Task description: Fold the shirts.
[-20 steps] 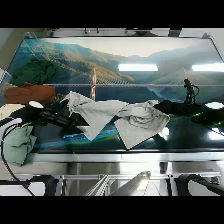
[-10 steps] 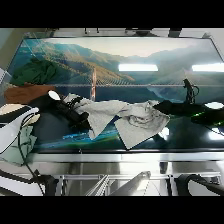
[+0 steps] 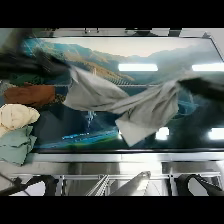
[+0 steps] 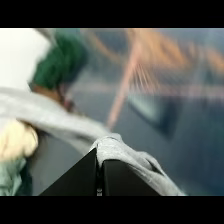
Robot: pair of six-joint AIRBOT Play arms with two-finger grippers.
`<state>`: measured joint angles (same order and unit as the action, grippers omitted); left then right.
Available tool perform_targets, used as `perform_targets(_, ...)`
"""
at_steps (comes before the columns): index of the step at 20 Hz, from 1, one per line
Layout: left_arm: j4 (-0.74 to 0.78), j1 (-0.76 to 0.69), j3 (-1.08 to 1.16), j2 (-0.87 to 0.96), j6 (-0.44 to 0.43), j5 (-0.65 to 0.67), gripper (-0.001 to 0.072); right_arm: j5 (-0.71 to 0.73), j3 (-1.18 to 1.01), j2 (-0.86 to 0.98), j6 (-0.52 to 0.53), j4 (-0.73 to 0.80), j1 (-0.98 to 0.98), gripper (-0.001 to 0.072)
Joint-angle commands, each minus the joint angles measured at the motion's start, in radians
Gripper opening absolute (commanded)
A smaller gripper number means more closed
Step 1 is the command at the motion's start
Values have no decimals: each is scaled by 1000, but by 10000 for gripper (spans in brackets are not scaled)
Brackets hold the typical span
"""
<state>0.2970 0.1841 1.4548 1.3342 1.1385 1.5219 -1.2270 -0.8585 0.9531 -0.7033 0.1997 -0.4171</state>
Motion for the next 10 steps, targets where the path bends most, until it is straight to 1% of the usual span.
perform_targets(1,-282,188,136,-173,-21,68,21,-57,-126,-169,-4,-161,-93,19)
perform_targets(4,-294,374,176,-291,-15,63,20,-35,-186,-302,-3,-232,-155,19)
perform_targets(7,-296,578,176,-386,-12,46,21,27,-214,-415,-3,-219,-235,19)
perform_targets(9,-270,645,175,-398,-5,50,21,42,-214,-452,-4,-169,-274,19)
perform_targets(10,-227,636,175,-384,10,51,21,40,-213,-450,-13,-119,-270,19)
